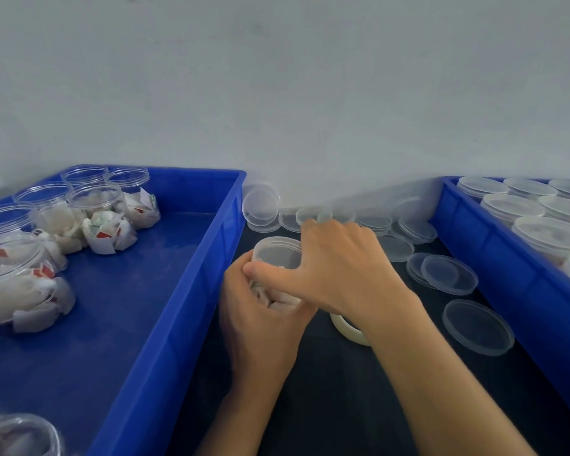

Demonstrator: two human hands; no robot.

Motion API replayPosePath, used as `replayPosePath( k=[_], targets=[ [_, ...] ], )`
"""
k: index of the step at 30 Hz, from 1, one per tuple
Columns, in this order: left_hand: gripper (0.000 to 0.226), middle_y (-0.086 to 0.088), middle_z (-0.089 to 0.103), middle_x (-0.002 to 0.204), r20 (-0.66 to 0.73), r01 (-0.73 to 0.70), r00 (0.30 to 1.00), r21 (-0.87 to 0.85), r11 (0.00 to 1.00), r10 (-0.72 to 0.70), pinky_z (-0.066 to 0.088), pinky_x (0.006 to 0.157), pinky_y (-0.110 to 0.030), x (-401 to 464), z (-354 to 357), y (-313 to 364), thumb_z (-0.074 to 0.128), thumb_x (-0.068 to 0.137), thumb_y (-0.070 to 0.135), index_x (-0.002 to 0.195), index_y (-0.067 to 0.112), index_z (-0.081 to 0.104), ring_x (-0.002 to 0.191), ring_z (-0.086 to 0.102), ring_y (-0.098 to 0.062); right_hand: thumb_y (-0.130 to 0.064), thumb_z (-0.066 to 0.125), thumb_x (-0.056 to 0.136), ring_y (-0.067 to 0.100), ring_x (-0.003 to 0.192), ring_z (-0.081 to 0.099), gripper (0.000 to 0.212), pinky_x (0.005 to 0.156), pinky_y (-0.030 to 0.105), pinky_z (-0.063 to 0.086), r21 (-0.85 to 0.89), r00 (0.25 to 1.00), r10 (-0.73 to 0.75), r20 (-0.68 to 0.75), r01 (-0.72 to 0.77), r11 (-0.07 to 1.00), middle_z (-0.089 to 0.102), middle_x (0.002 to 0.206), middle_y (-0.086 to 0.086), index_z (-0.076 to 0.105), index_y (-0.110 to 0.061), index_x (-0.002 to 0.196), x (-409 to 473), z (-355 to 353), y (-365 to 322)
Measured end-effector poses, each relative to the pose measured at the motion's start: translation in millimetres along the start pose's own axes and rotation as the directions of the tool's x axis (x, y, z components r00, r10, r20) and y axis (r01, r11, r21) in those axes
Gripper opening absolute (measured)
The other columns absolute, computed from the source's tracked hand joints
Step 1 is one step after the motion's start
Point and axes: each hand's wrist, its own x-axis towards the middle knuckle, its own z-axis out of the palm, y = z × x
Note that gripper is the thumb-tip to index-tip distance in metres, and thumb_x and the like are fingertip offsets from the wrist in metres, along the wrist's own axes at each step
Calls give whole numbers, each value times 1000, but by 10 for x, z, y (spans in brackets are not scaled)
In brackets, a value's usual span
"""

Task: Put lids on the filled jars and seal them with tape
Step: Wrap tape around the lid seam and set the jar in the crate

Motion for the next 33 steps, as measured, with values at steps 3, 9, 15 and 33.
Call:
replayPosePath(
  k=[3, 9, 15, 33],
  targets=[
    [69, 28, 66, 110, 9, 1, 1000, -11, 1000, -1, 53, 67, -11, 7, -19, 11, 84, 50, 61, 111, 50, 54, 97, 69, 2, -98, 35, 74, 14, 82, 57, 85, 69, 34, 39, 63, 995, -43, 90, 37, 997, 61, 91, -8, 61, -20, 93, -3, -42, 25],
    [72, 17, 72, 111, 80, -25, 996, -9, 1000, 25, 64, 74, -35, -7, 7, -5, 91, 51, 53, 116, 49, 61, 101, 73, -8, -90, 57, 73, 10, 87, 58, 69, 72, 33, 47, 201, 978, -12, 206, -30, 979, 59, 94, -11, 62, -25, 95, -13, -129, 86],
    [55, 15, 73, 98, 53, -59, 997, -31, 998, 61, 61, 66, -33, 4, -2, 26, 86, 57, 54, 105, 51, 61, 90, 73, -10, -100, 23, 71, 16, 91, 59, 91, 73, 35, 40, 112, 980, -10, 196, -12, 994, 60, 99, -8, 63, -23, 100, -12, -110, 33],
    [72, 16, 71, 119, 92, -16, 996, -7, 1000, 17, 63, 83, -43, -39, -3, 3, 88, 60, 50, 127, 43, 62, 109, 71, -9, -78, 64, 75, 12, 110, 54, 66, 88, 35, 46, 199, 932, -42, 361, -32, 980, 50, 115, -16, 56, -35, 125, 17, -215, 139]
  ],
)
